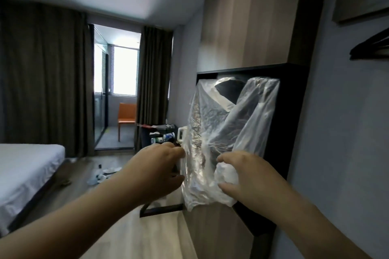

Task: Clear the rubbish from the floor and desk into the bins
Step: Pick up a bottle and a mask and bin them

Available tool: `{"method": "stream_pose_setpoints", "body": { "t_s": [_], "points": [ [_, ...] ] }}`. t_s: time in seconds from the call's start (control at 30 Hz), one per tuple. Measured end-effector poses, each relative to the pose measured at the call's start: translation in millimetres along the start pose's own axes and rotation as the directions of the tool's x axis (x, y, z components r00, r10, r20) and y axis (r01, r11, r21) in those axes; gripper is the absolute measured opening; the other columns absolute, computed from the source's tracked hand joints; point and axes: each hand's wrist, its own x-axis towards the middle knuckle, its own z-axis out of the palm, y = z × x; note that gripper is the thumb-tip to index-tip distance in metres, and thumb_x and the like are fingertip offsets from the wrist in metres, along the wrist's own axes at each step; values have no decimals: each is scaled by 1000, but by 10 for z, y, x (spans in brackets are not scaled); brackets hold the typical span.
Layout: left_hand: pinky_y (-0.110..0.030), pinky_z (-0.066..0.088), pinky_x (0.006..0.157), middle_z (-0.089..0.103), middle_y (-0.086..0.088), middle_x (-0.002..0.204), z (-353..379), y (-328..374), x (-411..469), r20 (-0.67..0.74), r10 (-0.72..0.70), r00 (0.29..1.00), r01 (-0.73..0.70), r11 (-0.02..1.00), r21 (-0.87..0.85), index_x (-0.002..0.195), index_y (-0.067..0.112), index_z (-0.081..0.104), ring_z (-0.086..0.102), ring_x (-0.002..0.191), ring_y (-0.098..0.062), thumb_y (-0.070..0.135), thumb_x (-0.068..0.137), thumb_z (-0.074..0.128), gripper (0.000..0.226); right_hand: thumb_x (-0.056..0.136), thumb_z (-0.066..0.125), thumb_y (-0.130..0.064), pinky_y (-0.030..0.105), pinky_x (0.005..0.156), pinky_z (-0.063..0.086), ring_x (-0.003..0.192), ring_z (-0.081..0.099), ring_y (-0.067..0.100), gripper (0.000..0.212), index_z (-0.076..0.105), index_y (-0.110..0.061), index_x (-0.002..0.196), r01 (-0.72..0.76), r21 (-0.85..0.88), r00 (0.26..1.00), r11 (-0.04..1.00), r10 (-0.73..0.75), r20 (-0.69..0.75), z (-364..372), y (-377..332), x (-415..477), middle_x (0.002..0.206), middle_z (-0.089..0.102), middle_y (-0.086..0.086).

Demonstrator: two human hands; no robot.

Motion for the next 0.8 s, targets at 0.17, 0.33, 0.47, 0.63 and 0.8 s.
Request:
{"method": "stream_pose_setpoints", "body": {
  "t_s": [0.17,0.33,0.47,0.63,0.8],
  "points": [
    [-24,47,90,55,12,121,290,-574,393,0,-137,991,137,989,48,129,34,49,53,108,-7,47,87,57,45,85,61,-36,23,102,39,122,47,7,48,52,-30,132,115,55,993,992,-116,25,403,181,853,132,54,-11],
    [-23,48,85,57,13,111,628,-1125,650,24,-239,971,237,969,69,117,32,54,53,99,-5,47,86,56,34,85,61,-39,32,97,44,116,51,12,42,53,-29,125,187,80,976,979,-195,98,900,242,1620,124,54,-9],
    [-23,46,87,57,12,112,869,-1652,781,24,-299,954,296,952,81,118,31,54,53,101,-6,47,87,54,36,86,60,-40,31,95,44,114,50,13,39,54,-28,122,244,98,958,965,-255,132,1298,166,2199,121,55,-8],
    [-28,47,86,57,11,109,1179,-2509,918,54,-362,931,355,928,111,116,30,54,55,100,-10,50,85,53,37,86,60,-36,29,92,45,112,50,12,43,51,-30,128,298,125,935,946,-316,161,1830,-97,2962,120,53,-9],
    [-28,47,81,57,8,104,1311,-3505,1097,59,-390,919,378,913,153,112,27,55,55,95,-12,53,81,47,41,87,60,-38,27,92,45,113,50,12,46,49,-30,131,320,157,928,935,-342,149,2300,-506,3808,121,52,-10]
  ]
}}
